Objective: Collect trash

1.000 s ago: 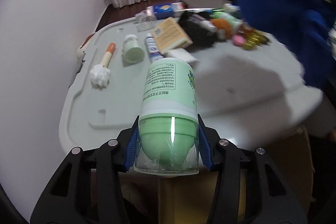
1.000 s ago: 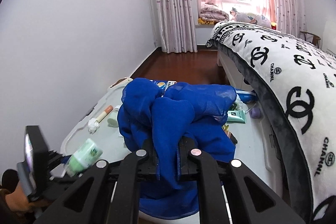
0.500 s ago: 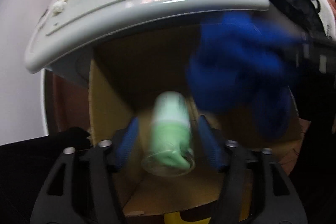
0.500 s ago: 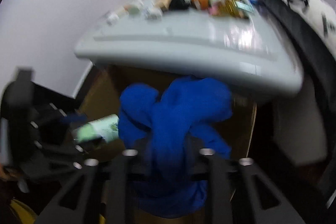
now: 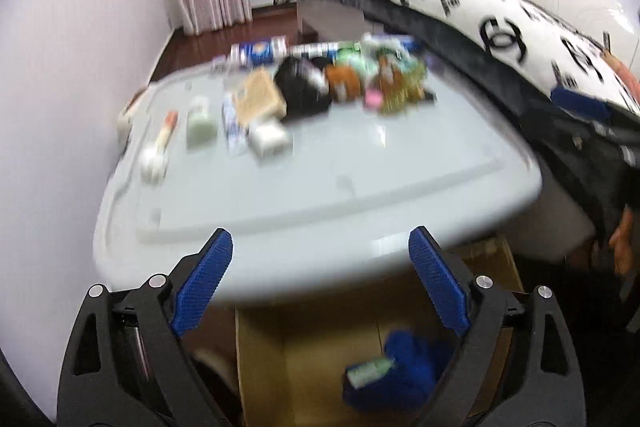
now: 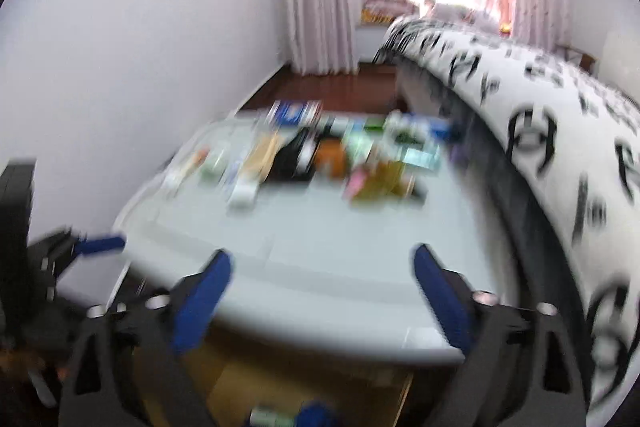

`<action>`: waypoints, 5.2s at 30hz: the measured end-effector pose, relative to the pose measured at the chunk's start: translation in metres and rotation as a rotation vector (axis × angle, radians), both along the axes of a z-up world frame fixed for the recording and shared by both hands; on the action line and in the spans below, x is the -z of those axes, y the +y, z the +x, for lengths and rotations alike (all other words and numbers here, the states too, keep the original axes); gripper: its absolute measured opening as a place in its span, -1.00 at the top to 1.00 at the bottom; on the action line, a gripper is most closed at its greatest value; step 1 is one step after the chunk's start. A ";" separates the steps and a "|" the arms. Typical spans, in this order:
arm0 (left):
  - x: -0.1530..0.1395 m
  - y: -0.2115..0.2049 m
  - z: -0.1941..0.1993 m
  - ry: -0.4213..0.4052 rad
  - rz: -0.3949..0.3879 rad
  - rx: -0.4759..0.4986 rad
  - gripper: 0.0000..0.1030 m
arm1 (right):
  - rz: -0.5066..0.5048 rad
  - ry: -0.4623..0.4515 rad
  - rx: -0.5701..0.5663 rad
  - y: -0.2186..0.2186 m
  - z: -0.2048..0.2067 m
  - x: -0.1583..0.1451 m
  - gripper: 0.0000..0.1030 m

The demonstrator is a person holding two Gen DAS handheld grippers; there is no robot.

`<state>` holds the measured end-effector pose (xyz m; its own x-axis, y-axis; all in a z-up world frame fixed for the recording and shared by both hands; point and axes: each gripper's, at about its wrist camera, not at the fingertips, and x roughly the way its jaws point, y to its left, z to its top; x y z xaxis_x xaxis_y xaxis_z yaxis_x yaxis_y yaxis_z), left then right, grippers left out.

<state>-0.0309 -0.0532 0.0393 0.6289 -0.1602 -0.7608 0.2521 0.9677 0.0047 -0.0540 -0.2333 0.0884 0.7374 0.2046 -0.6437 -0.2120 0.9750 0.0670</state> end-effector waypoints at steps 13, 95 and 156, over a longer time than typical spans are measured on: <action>0.044 0.006 0.056 0.120 -0.120 -0.088 -0.70 | -0.080 0.101 0.083 -0.016 0.173 0.097 -0.33; 0.005 -0.010 0.031 -0.045 -0.020 -0.049 -0.75 | -0.026 0.062 0.000 0.005 0.040 0.025 -0.53; 0.059 0.086 0.170 0.018 0.028 -0.367 0.19 | -0.066 0.055 -0.232 0.077 0.097 0.023 0.66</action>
